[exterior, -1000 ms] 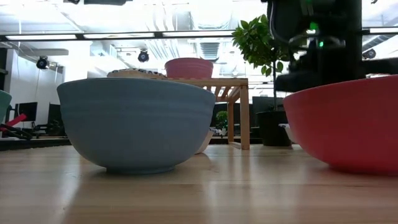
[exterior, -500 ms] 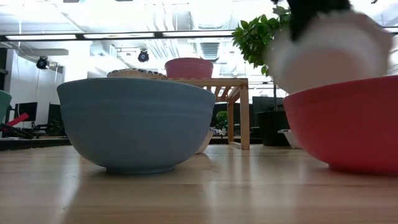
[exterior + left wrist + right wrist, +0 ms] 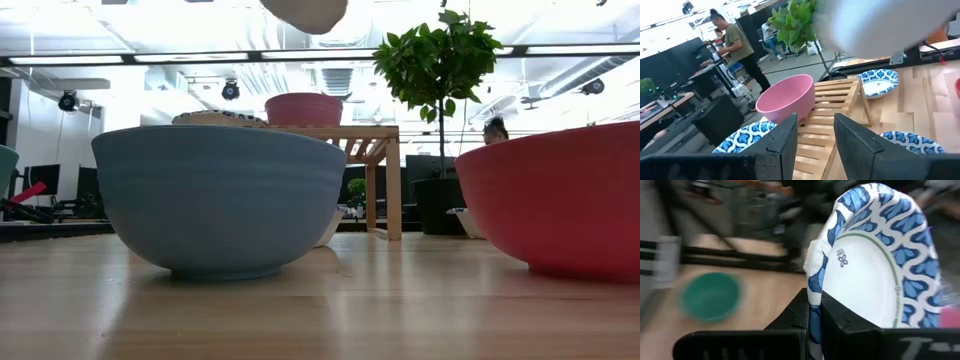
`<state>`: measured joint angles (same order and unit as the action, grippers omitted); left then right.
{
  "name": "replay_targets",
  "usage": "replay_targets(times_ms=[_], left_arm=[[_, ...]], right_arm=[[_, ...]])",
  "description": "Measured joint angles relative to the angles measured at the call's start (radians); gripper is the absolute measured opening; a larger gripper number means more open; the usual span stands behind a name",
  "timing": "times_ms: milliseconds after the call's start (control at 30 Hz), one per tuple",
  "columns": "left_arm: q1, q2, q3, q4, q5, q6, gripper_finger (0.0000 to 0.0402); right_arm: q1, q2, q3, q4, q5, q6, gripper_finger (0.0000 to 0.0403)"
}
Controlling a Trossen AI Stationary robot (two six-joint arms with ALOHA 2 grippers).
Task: Place and stack bowls onto a shelf
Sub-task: Stack the white patterned bowl on top of the white patterned bowl on the shelf
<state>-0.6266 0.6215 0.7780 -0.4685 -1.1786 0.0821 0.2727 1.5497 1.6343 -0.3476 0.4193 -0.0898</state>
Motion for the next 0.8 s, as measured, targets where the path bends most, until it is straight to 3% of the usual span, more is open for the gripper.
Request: replay_targets(times_ms=[400,667,800], left_arm=[[-0.001,-0.071,-0.006,-0.069,-0.069,-0.043,0.0111],[0.0,-0.121,-0.006,-0.083,-0.07,-0.039,0.0111],[0.0,-0.146,-0.006,-0.09,-0.069,-0.042,0.0111]], right_arm=[[-0.2,0.153,0.016,0.279,0.024,-0.582,0.0012],[-0.321,0.325,0.222,0.269,-0.05,-0.697,0.0012],[-0.362,0.437,0.38,0.18,-0.059,-0.721,0.0012]])
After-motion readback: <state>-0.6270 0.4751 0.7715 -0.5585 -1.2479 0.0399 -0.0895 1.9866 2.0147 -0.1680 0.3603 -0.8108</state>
